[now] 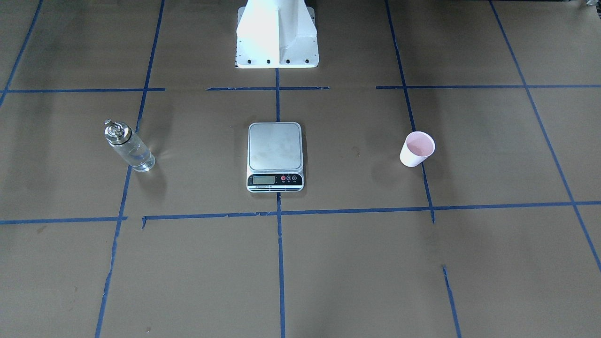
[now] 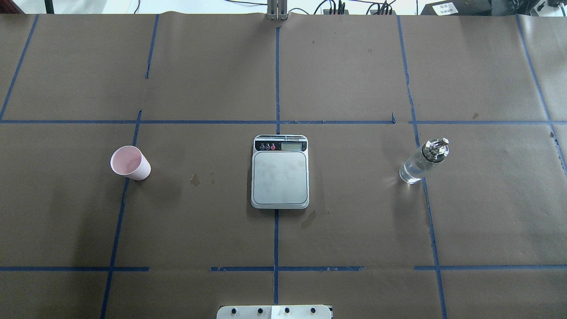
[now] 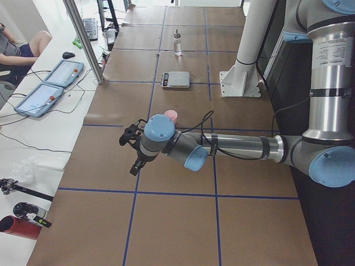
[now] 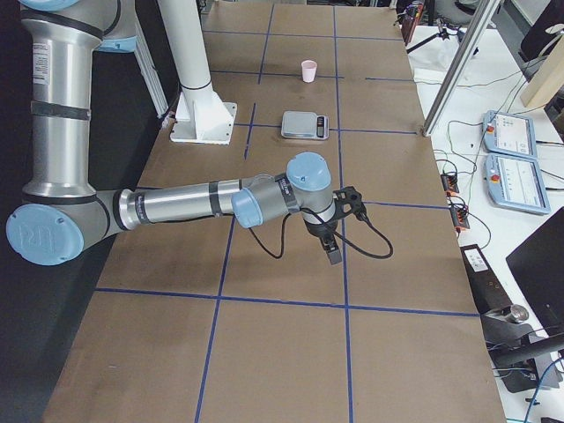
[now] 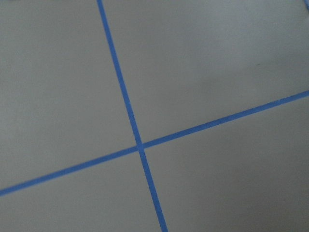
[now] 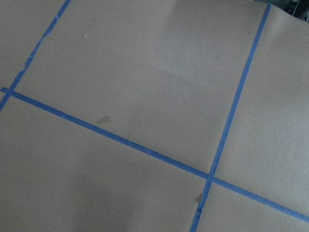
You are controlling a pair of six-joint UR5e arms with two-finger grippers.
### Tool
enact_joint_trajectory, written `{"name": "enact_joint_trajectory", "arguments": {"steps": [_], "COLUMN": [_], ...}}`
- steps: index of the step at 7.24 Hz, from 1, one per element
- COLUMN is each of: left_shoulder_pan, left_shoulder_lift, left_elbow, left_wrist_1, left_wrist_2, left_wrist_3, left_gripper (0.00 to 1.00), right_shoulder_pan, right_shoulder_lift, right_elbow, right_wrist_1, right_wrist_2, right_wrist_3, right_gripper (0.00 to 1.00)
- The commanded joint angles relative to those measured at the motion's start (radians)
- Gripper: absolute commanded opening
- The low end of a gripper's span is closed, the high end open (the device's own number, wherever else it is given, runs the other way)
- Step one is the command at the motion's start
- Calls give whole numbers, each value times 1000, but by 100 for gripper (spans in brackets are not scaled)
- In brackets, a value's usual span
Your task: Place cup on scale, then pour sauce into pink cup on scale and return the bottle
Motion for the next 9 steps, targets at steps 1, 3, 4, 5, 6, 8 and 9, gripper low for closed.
{"name": "enact_joint_trajectory", "arguments": {"steps": [1,3,4,5,6,8,9], "left_shoulder_pan": [1,4,10,13,59,237,321], "left_shoulder_lift": [-8,-27,-43,-50,-48,-82,-73], "left_elbow": [67,96,122,115,95,64,11], "left_wrist_1": [-338,-394,-396,-407,-445,-434,-433], "left_wrist_2": [2,0,2,3,-18,20,120], "left_wrist_3": [-4,-194,-203,-199,-227,-575,-694], "left_gripper": [100,100,100,100,100,100,100], "right_shoulder_pan": [0,-2,-2,-2,-6,-12,-16], "right_shoulder_lift": [20,59,70,85,86,92,92], "right_elbow": [-19,-61,-65,-65,-69,-91,-91], "right_wrist_1": [49,52,52,50,50,50,50], "right_wrist_2": [2,3,4,2,3,3,4], "right_wrist_3": [2,102,107,110,120,129,132], "right_gripper": [100,100,100,100,100,100,100]}}
